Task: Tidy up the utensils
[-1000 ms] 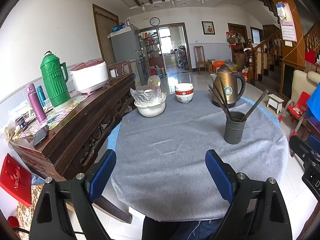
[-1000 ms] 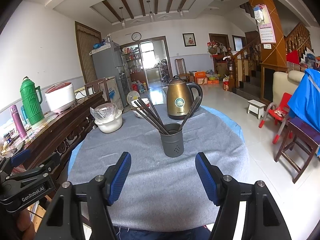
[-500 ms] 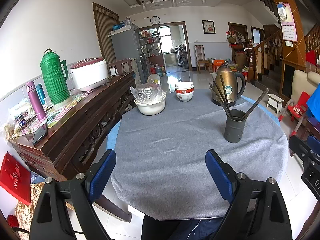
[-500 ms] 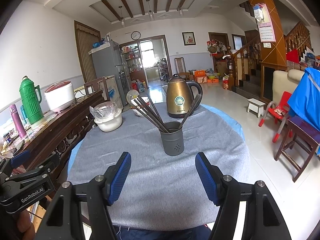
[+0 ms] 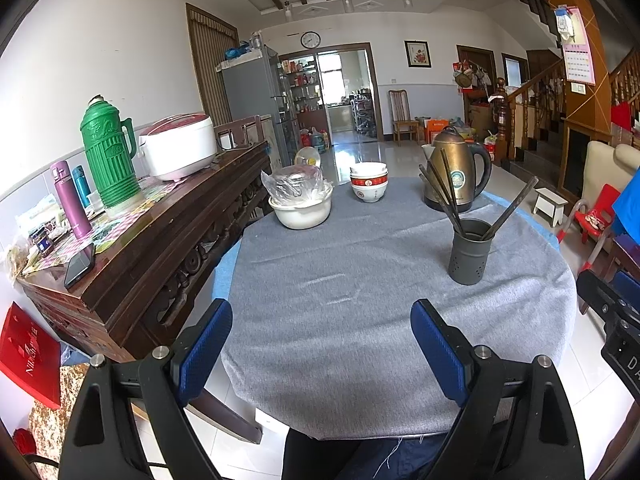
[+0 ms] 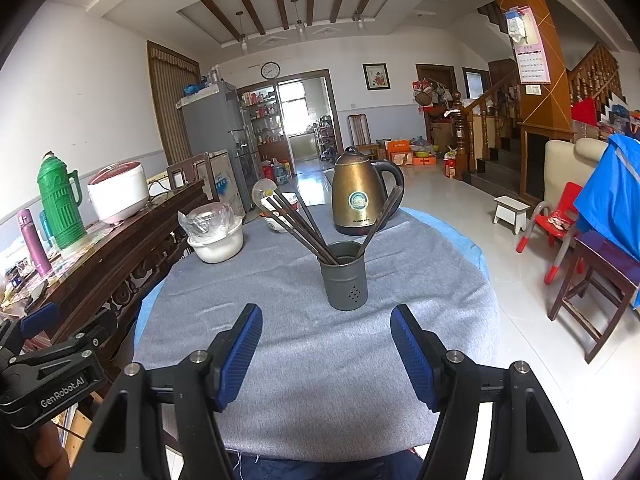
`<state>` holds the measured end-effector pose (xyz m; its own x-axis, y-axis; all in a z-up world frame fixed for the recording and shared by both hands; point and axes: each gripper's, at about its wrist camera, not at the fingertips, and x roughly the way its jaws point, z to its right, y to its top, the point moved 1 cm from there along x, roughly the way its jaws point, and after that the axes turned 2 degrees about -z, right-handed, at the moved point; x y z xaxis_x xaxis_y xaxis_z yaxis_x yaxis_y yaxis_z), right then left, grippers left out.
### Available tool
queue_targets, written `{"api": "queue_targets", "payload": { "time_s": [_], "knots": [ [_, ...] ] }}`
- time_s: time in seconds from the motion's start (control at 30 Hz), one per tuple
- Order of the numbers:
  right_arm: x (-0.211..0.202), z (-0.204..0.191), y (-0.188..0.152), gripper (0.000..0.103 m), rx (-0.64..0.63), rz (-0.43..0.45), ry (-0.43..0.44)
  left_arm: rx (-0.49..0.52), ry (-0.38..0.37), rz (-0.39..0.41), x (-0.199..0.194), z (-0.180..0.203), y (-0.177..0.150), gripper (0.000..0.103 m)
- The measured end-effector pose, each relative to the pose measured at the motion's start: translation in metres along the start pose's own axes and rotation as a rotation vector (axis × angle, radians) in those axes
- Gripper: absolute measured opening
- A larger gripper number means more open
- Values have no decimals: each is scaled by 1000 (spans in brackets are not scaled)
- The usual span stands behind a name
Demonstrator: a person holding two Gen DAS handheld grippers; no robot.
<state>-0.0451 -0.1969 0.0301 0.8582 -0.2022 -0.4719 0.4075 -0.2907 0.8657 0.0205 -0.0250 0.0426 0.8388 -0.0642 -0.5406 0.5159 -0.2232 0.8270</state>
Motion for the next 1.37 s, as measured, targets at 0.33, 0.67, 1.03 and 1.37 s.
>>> {"api": "queue_targets", "payload": {
  "time_s": [0.33,0.67,1.03,1.37],
  "knots": [
    [-4,1,3,70,9,18,-9,-4,-3,5,-1,-2,0,91],
    [-2,4,14,70,14,30,-26,-12,-5,19,-2,-3,6,91],
    [11,3,31,70,0,43,-46,-29,-7,11,12,-1,22,91],
    [60,26,45,70,31,-7,-75,-62,-49,-58,60,5,35,91]
  ]
}}
